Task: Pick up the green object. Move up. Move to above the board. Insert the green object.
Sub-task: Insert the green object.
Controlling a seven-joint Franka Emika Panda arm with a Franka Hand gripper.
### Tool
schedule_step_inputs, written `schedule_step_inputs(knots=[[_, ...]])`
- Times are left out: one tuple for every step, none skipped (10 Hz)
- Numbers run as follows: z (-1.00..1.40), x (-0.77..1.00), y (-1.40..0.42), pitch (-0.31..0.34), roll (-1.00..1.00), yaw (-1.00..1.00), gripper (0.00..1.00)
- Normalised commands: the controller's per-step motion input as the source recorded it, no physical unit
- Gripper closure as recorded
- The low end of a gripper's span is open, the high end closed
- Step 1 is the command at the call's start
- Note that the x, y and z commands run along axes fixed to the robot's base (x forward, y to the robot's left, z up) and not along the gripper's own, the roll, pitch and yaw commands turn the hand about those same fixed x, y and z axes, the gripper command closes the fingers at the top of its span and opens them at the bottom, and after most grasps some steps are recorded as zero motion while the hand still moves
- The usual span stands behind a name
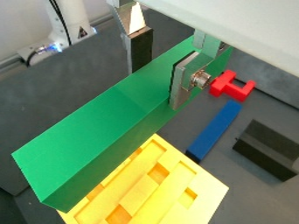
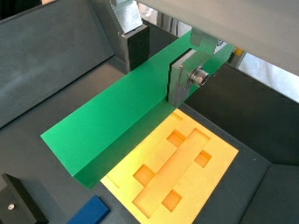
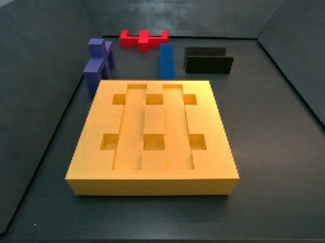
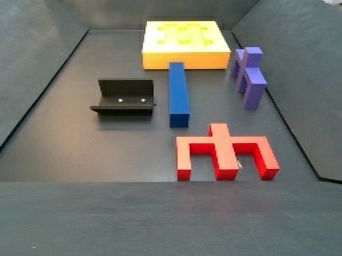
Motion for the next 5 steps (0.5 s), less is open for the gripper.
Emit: schedule_step_inputs(knots=[[-0.93, -0.05, 0.0, -0.169, 0.0, 0.0, 1.0], [-0.92, -0.12, 0.0, -0.176, 0.05, 0.0, 1.0], [-0.9, -0.27, 0.07, -0.173, 0.11, 0.02, 1.0], [-0.87, -0.35, 0.09, -0.156, 0.17, 0.0, 1.0], [-0.8, -0.34, 0.08, -0.17, 0.2, 0.0, 1.0]])
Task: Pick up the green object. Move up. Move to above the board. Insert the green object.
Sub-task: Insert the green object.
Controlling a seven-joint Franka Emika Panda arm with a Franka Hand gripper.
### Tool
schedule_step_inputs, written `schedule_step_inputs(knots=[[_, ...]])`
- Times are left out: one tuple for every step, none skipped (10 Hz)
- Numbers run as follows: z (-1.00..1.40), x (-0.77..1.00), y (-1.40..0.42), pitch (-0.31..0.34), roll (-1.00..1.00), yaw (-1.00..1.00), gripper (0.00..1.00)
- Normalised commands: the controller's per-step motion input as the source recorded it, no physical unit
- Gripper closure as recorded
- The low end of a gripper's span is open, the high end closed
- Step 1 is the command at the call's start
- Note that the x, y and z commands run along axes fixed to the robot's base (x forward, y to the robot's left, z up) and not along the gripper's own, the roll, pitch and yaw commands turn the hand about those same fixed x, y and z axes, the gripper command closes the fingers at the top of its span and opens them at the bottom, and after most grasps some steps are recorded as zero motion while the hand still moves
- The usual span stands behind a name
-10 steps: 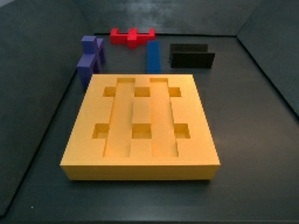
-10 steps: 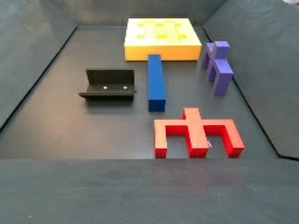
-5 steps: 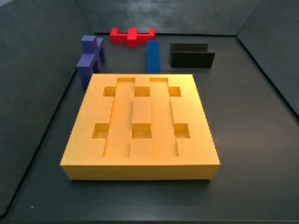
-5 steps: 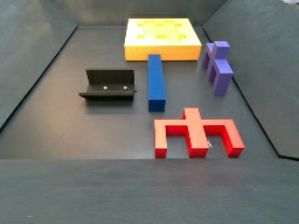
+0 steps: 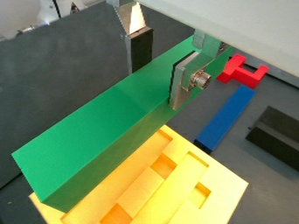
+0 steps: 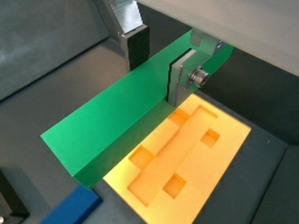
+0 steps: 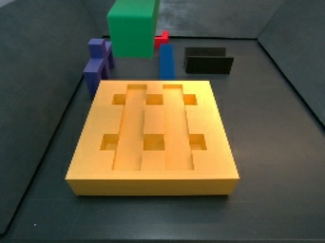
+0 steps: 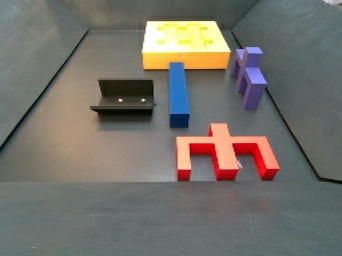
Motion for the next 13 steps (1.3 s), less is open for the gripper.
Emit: schedule_step_inputs(knots=[[-0.83, -0.29, 0.0, -0.153, 0.18, 0.0, 1.0], [-0.81, -0.26, -0.06, -0.174, 0.19, 0.0, 1.0], [-0.8, -0.15, -0.19, -0.176, 0.18, 0.07, 1.0], [-0.8, -0.07, -0.2, -0.189, 0.14, 0.15, 1.0], [-0.75, -0.01, -0.18, -0.236, 0.06, 0.2, 1.0], [-0.82, 0.0, -0.13, -0.204, 0.04, 0.15, 1.0], [-0.84, 0.0, -0.16, -0.189, 0.05, 0.15, 1.0], [-0.81, 0.03, -0.17, -0.169, 0.03, 0.14, 1.0], [-0.74, 0.07, -0.13, -0.144, 0.04, 0.01, 1.0], [-0.61, 0.08, -0.09, -0.141, 0.09, 0.0, 1.0], [-0.57, 0.0, 0.0, -0.136, 0.06, 0.0, 1.0], [-0.53, -0.05, -0.01, -0.15, 0.05, 0.0, 1.0], [-0.56, -0.13, -0.05, -0.18, 0.05, 0.0, 1.0]])
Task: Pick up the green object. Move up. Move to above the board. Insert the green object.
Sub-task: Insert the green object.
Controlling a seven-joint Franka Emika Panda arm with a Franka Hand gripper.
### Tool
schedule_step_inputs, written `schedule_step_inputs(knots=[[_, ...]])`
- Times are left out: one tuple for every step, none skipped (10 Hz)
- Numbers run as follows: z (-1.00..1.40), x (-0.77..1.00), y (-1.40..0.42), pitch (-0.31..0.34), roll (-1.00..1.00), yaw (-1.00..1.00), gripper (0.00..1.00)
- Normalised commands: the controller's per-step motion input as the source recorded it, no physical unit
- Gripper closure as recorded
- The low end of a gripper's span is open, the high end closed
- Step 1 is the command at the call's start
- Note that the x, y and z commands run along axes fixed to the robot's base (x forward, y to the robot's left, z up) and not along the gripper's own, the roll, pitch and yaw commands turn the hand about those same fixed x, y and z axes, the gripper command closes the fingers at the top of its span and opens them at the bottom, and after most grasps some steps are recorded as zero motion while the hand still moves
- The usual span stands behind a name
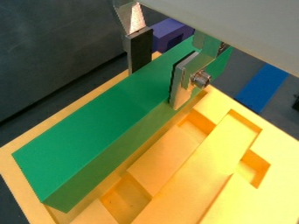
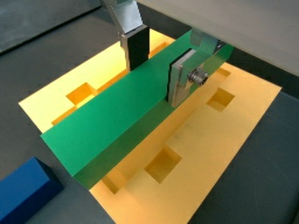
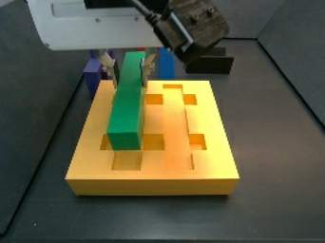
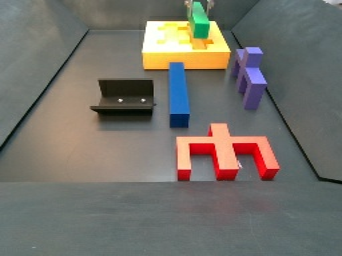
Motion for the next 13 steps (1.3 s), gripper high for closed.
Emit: schedule_step_inputs(knots=[[-0.54, -0.2, -0.08, -0.163, 0.03, 0.0, 1.0], [-0.47, -0.21, -0.09, -0.149, 0.01, 0.0, 1.0], [-0.38, -0.11, -0.09, -0.139, 0.01, 0.04, 1.0], [-0.35, 0.0, -0.11, -0.093, 0.03, 0.11, 1.0], [-0.35, 0.02, -0.17, -0.05, 0.07, 0.13, 1.0], [-0.35, 0.04, -0.15, -0.011, 0.11, 0.09, 1.0], [-0.31, 0.11, -0.14, 0.0, 0.12, 0.07, 1.0], [-0.3, 0.14, -0.17, 0.0, 0.1, 0.0, 1.0], [-0.37, 0.24, -0.01, 0.0, 0.11, 0.0, 1.0], [-0.39, 0.34, 0.02, 0.0, 0.11, 0.0, 1.0], [-0.36, 0.26, 0.11, 0.003, 0.16, 0.0, 1.0], [-0.32, 0.0, 0.19, 0.0, 0.18, 0.0, 1.0], [-0.27, 0.0, 0.05, 0.0, 0.14, -0.08, 1.0]])
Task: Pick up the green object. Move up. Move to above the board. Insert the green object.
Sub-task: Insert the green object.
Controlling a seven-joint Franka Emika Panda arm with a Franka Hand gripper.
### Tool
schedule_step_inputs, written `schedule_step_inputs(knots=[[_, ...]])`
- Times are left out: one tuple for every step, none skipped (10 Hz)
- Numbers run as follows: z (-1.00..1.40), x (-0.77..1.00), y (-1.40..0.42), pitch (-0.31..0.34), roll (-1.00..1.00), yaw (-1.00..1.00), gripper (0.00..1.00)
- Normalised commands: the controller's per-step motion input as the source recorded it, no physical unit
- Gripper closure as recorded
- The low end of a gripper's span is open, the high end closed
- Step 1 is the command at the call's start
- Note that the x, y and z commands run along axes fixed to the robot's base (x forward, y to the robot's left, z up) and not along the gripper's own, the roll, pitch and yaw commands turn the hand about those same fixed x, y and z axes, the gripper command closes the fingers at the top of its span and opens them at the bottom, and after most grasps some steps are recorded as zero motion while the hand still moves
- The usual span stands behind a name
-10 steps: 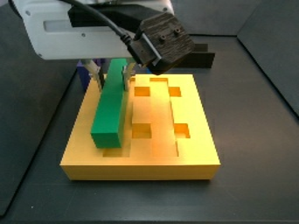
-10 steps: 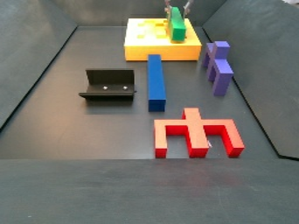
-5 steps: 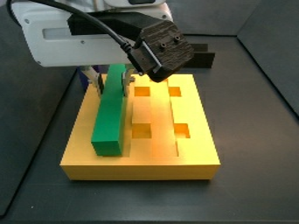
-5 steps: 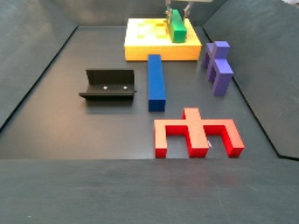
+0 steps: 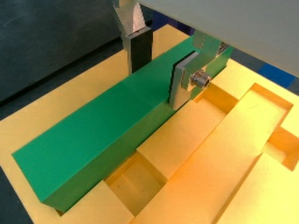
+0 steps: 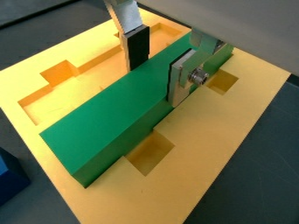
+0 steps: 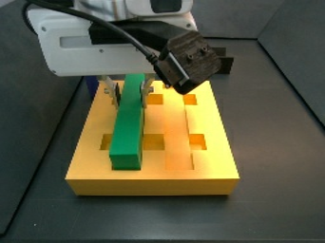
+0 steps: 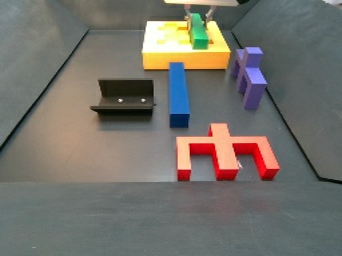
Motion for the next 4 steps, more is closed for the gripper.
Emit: schedule_step_inputs(knots=[[-0.25, 0.0, 0.0, 0.0, 0.1, -0.06, 1.0], [-0.21, 0.0, 0.0, 0.0, 0.15, 0.0, 1.0], [0.0, 0.0, -0.03, 0.0, 0.06, 0.0, 1.0], [0.0, 0.0, 0.0, 0.0, 0.0, 0.0, 1.0]])
